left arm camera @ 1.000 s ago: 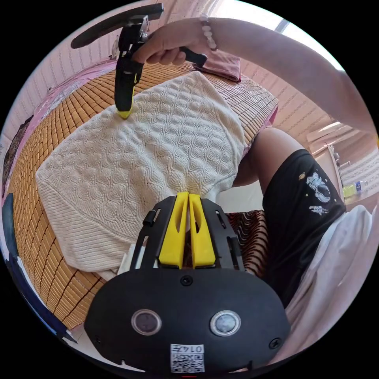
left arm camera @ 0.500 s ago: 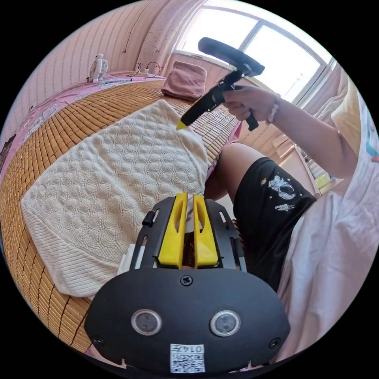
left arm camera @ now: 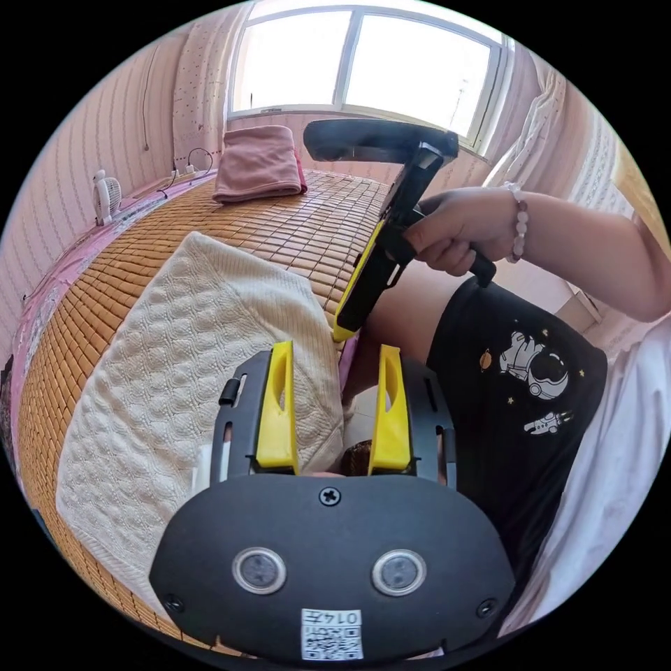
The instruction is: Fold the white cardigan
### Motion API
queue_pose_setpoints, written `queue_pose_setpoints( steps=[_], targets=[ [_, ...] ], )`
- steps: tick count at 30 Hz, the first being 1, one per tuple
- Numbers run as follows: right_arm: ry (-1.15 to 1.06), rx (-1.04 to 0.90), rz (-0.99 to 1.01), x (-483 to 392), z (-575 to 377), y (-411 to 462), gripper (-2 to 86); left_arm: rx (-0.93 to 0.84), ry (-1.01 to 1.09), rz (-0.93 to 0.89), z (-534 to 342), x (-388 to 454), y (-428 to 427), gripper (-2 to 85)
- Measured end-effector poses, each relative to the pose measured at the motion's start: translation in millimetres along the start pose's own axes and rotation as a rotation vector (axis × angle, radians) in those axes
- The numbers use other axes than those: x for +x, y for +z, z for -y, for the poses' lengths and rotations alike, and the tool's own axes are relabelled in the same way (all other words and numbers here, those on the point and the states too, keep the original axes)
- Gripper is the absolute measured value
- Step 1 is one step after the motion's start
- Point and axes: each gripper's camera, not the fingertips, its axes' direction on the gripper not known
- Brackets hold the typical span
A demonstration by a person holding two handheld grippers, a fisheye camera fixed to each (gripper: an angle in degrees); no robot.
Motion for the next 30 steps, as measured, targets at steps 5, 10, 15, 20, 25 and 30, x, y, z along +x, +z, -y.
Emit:
queue_pose_setpoints(
  steps=[5, 10, 15, 20, 25, 30],
  targets=[
    [-0.014, 0.094, 0.171, 30.9, -25.0, -3.4, 0.4, -0.039, 0.012, 0.032, 11.1, 1.5, 23.6, 15.4],
    [-0.058, 0.137, 0.271, 44.0, -41.7, -0.8, 0.8, -0.072, 0.009, 0.129, 13.7, -8.0, 14.1, 1.6],
    [-0.028, 0.316, 0.344, 79.2, -56.3, -21.1, 3.4, -0.034, -0.024, 0.087, -12.2, -10.0, -29.4, 0.2],
    [0.143, 0.464, 0.305, 120.6, -47.0, -0.8, 14.6, -0.053, -0.029, 0.043, -47.8, 4.1, -77.5, 0.1],
    [0.1, 0.41, 0.365, 124.5, -34.7, 41.0, 7.5, -0.032, -0.072, 0.034, -58.8, 1.7, -114.3, -0.1],
    [0.16, 0.504, 0.443, 153.4, -90.3, 17.5, 5.9, 0.141, -0.099, -0.09, -34.8, -3.8, -148.6, -0.2]
  ],
)
